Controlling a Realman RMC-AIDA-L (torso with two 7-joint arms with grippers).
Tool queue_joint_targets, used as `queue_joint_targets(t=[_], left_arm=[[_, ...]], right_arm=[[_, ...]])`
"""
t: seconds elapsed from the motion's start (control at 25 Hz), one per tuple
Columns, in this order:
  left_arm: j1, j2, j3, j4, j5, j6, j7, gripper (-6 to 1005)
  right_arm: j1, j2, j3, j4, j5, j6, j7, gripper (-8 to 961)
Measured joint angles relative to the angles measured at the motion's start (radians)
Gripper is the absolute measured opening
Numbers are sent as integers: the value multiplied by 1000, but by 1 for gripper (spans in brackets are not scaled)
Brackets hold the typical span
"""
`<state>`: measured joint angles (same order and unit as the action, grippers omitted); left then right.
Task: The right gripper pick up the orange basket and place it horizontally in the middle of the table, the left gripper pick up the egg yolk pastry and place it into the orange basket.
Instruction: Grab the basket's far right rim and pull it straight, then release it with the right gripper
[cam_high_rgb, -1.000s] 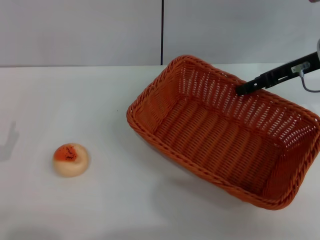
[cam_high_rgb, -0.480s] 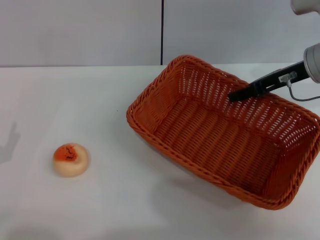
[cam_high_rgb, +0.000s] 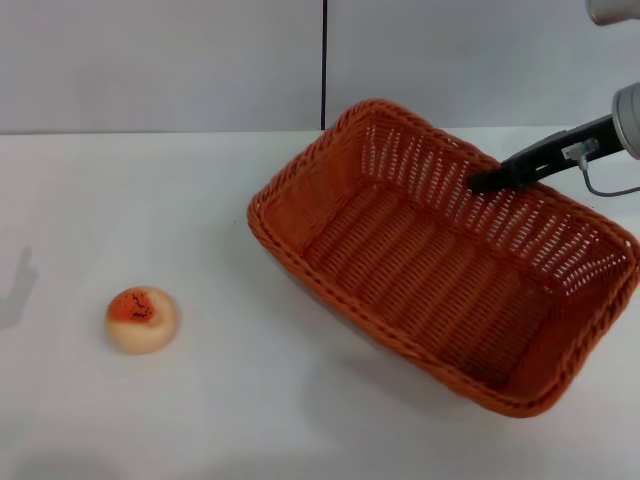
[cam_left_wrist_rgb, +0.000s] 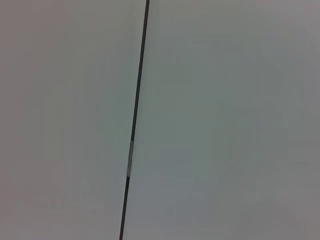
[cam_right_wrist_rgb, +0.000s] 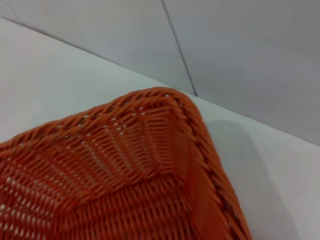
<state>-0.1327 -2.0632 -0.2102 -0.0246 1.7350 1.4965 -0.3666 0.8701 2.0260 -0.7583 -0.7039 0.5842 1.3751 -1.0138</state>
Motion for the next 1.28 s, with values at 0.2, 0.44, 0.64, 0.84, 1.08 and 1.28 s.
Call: queue_joint_targets(t=[0.2,0.44,0.64,0.84,1.08,1.28], left_arm=[[2,0,0,3,-1,1,0,806],[13,0,0,3,-1,3,0,806],[38,0,1,5,0,21,1,806],[70,0,-1,8,-2,48,0,806],[102,0,-3,9,-3,64,0,807],[109,0,-3,8,-3,64,0,807]], right_arm=[[22,-6,2,-30,45,67,-75,190],[54,-45,-5,-41,169,154,-165,163],[112,-61,-12,-28,181,231,-276,163],[185,-77,-38,61,172,256,-365,162],[229,-78,-100,115,174,250,-417,162],[245,-62,-109,156,170,247,-454,162]])
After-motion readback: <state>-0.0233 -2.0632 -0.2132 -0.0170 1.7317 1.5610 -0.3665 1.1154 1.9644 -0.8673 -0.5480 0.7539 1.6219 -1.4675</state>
